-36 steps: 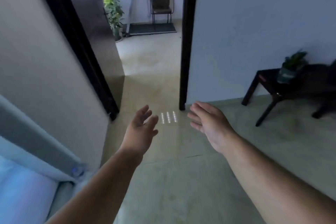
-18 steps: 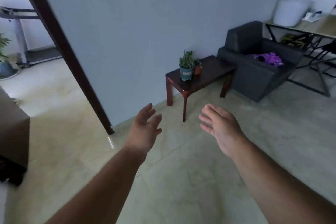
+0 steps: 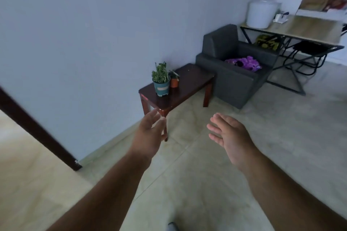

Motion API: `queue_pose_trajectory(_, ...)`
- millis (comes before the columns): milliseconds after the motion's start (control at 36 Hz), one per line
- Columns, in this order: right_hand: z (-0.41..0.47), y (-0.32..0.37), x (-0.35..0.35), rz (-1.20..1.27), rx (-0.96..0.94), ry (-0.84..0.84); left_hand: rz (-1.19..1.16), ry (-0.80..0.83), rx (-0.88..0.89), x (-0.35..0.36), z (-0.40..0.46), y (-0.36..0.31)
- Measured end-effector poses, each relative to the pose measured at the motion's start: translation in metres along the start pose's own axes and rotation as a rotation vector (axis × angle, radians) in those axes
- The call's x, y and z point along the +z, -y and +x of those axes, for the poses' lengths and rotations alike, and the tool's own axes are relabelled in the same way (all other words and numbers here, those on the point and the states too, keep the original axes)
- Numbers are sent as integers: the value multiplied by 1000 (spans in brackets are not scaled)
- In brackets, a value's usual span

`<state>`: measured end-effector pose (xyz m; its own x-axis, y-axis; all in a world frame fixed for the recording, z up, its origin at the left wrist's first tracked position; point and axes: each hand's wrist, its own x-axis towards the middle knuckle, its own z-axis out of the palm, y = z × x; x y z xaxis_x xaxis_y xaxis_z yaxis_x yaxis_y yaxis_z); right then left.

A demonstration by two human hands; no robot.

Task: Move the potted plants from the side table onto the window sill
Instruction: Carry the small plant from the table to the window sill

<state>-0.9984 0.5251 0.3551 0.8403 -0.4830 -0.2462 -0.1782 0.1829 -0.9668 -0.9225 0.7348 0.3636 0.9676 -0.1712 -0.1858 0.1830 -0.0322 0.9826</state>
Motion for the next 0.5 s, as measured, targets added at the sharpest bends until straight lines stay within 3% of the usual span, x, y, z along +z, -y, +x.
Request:
queue_pose_trajectory(83, 72, 22, 11, -28, -12, -3, -26, 0, -6, 11, 74, -10)
queue_pose_trajectory(500, 237, 57, -1, -70, 41, 1, -27, 88, -106, 99, 236, -33)
